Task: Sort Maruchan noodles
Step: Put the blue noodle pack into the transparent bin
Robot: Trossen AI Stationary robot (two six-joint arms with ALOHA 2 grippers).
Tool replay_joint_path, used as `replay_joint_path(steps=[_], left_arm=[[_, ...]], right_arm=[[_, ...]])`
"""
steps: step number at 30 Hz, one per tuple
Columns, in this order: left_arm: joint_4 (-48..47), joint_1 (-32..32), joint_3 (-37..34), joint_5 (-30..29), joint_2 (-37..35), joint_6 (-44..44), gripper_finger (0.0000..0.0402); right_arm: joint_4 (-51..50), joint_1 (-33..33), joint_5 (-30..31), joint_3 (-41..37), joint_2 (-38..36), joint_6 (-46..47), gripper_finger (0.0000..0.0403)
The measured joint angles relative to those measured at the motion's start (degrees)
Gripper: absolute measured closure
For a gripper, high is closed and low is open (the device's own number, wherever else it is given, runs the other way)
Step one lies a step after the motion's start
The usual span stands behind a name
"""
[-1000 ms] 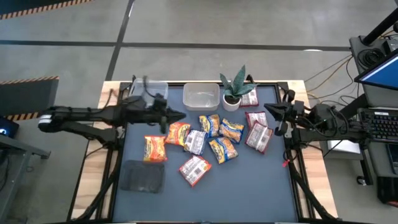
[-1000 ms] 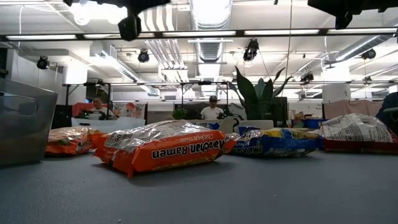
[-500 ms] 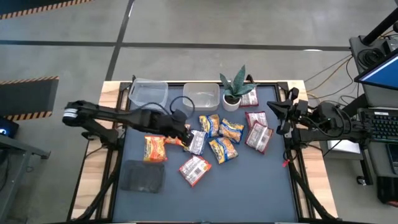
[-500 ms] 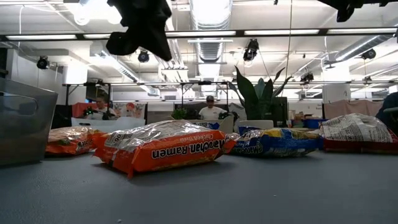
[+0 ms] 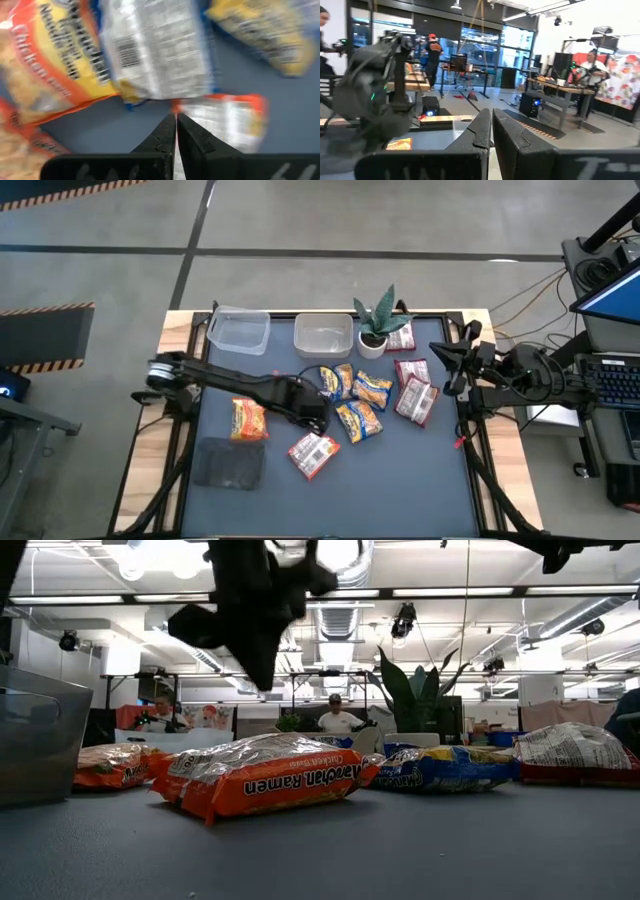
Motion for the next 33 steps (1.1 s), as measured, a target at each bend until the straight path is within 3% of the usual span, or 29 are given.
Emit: replay_joint_path(steps=[6,14,19,28,33], left_arm=[[-10.3,0.9,10.7,4.3,11.0,7.4,0.0402],[-21.9,0.6,28.1,-2.7,21.1,11.2,0.0401],[-25.3,0.6,36.4,-3.8,25.4,11.0,0.0371],[-26.4,-0.4,39.1,-11.1,26.5,7.6,0.0265],[-23.1,-1.7,37.1,-15.0,26.5,5.9,0.0231]], right_arm=[[0.0,0.0,2.8,0.0,0.0,0.2,0.0394],[-0.1,0.0,3.1,0.0,0.0,0.3,0.0394],[-0.1,0.0,3.1,0.0,0.0,0.3,0.0394],[-0.2,0.0,3.1,0.0,0.0,0.8,0.0394],[0.0,0.0,3.1,0.0,0.0,0.8,0.0394]])
